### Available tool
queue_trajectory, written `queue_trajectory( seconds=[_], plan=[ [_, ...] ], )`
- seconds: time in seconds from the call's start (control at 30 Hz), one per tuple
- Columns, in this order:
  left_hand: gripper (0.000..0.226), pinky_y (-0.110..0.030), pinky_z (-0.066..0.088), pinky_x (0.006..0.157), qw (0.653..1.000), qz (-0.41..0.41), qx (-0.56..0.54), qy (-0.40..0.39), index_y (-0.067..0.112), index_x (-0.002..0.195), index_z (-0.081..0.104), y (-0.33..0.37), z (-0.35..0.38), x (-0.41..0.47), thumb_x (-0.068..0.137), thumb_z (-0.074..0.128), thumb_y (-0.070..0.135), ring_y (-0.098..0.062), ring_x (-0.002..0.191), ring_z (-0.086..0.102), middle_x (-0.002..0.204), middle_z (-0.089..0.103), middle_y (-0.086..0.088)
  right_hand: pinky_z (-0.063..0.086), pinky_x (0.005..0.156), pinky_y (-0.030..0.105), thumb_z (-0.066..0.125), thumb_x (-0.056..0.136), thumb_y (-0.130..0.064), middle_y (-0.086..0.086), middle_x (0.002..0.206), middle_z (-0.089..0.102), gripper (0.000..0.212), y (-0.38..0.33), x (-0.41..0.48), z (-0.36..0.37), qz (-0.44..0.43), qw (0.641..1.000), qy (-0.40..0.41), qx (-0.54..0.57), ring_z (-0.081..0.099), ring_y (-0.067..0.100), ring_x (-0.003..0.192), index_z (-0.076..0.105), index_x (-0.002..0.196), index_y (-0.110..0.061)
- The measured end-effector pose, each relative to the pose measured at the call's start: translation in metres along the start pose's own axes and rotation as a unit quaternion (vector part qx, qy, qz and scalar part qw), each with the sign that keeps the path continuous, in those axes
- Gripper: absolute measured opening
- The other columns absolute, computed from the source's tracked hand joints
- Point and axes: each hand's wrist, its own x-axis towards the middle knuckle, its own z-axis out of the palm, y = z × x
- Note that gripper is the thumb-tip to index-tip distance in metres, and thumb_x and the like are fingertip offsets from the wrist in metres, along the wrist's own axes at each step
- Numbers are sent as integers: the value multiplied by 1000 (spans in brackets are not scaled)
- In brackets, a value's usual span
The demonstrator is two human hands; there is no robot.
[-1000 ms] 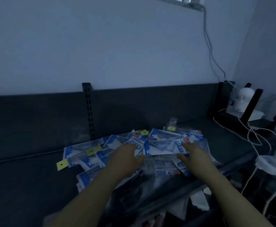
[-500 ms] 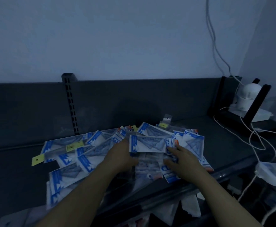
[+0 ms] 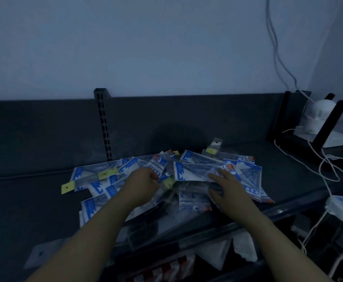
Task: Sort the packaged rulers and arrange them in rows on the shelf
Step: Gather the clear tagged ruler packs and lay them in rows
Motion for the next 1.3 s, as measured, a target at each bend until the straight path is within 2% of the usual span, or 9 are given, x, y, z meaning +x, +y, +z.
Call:
queue_trajectory(
  seconds=[0.1,0.17,0.3,0.43,0.53,0.73,1.0,1.13,1.3],
  plan=[
    [31,-25,45,59,1000,5,-6,-27,12,129,50,-8,-8,-10,99,48,20,-14,72,55,111,61,-10,27,111,33,43,99,-26,9,151,33,39,-10,-5,6,-29,998,-38,-46,29,25,138,48,137,-24],
    [31,-23,42,62,999,11,9,-44,14,122,50,-13,-12,-17,97,52,33,-10,71,53,101,58,-4,27,112,36,39,100,-27,7,153,30,41,-13,-5,6,-13,996,-60,-66,28,24,139,43,141,-27],
    [52,-28,34,60,994,2,46,-104,12,75,59,-23,-26,-32,77,65,63,-21,66,45,76,47,-10,32,108,38,42,98,-25,12,145,40,37,-18,-7,5,6,996,-35,-85,35,30,135,49,134,-25],
    [69,-33,48,80,980,17,130,-150,15,110,59,-33,-32,-51,67,72,67,-19,92,57,100,55,1,42,94,34,58,90,-14,11,126,58,30,-33,-24,5,-9,998,58,-6,51,30,118,63,120,-14],
    [76,-34,48,91,977,38,146,-153,20,124,52,-40,-24,-61,67,75,63,-19,108,54,123,54,1,38,77,22,70,80,-12,4,101,64,18,-41,-40,11,-57,997,53,-8,57,23,98,72,98,-16],
    [51,-32,54,78,980,52,108,-159,19,99,58,-53,-29,-67,65,82,49,-12,87,57,101,58,3,37,87,18,74,80,-19,-8,105,51,26,-48,-62,16,-51,995,44,67,50,12,104,71,107,-19],
    [46,-33,53,82,959,76,189,-198,13,111,62,-69,-51,-72,73,82,30,-18,96,59,108,58,0,38,90,24,67,87,-29,-9,111,47,27,-74,-61,19,-65,996,-42,47,43,12,105,69,114,-23],
    [46,-28,49,81,969,73,133,-193,17,115,60,-81,-53,-70,76,79,33,-15,98,56,113,56,2,37,73,10,68,87,-22,-6,108,56,25,-81,-59,16,-55,995,-23,76,52,8,92,70,111,-21],
    [57,-21,36,89,979,64,96,-171,18,138,45,-85,-56,-65,87,67,32,-16,121,47,143,42,0,34,71,4,71,84,-20,-14,101,55,28,-87,-61,18,-30,995,-11,94,49,-2,86,69,111,-23]
  ],
)
